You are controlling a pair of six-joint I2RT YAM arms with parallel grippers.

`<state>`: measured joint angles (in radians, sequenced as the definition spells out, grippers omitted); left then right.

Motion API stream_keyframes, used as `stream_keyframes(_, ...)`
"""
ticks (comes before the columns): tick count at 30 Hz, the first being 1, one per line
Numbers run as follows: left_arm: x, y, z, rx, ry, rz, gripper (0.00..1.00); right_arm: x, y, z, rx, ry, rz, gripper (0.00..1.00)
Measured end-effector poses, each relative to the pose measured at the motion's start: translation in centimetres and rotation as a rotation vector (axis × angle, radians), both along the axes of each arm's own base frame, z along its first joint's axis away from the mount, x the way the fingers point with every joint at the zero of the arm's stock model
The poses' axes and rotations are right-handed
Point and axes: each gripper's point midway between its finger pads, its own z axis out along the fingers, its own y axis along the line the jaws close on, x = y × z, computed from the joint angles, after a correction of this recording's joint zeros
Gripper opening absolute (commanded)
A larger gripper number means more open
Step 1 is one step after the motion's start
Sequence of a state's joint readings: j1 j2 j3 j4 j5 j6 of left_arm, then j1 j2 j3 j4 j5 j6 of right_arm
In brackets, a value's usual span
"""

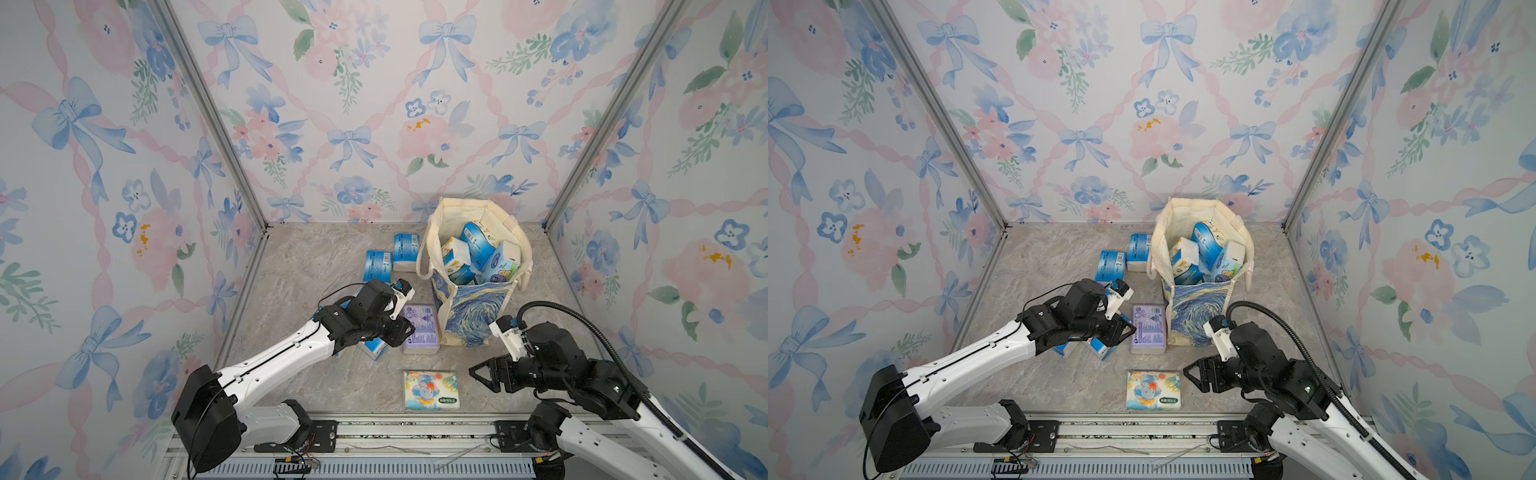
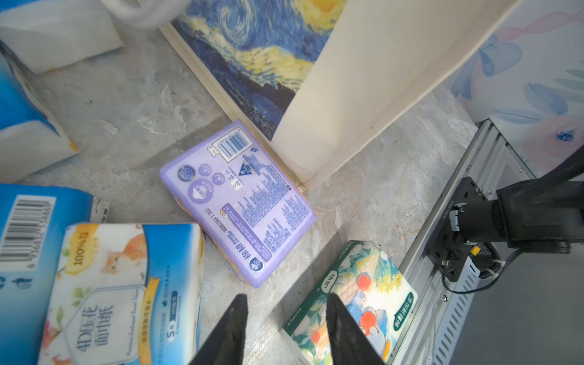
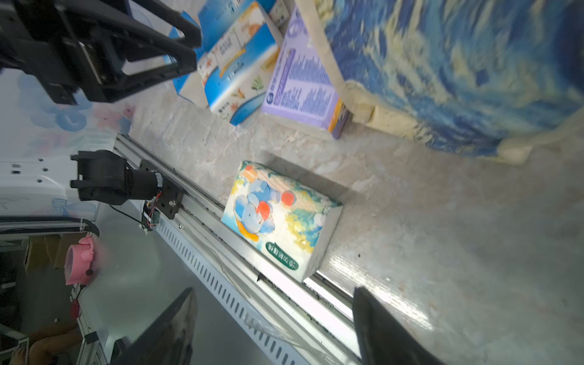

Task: Put tissues into the canvas bag
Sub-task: Pick up the pack of facial tissues from the center of the board.

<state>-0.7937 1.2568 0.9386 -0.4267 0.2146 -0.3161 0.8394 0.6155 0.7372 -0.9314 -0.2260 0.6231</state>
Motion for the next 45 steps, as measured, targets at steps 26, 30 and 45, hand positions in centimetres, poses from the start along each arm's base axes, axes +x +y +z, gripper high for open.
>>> stream_keyframes(26, -5.9, -1.8, -7.4, 0.071, 0.306, -0.148, 0.41, -3.7, 2.4, -12.5, 0.027, 0.400, -0.159, 0.88)
stream_keyframes(30, -7.2, -2.4, -7.9, 0.065, 0.354, -0.191, 0.41, -3.7, 2.9, -12.6, 0.055, 0.414, -0.165, 0.89)
stream_keyframes(45, -8.6, -2.2, -11.9, 0.135, 0.484, -0.208, 0.40, -3.0, 5.4, -12.2, 0.141, 0.433, -0.147, 0.94)
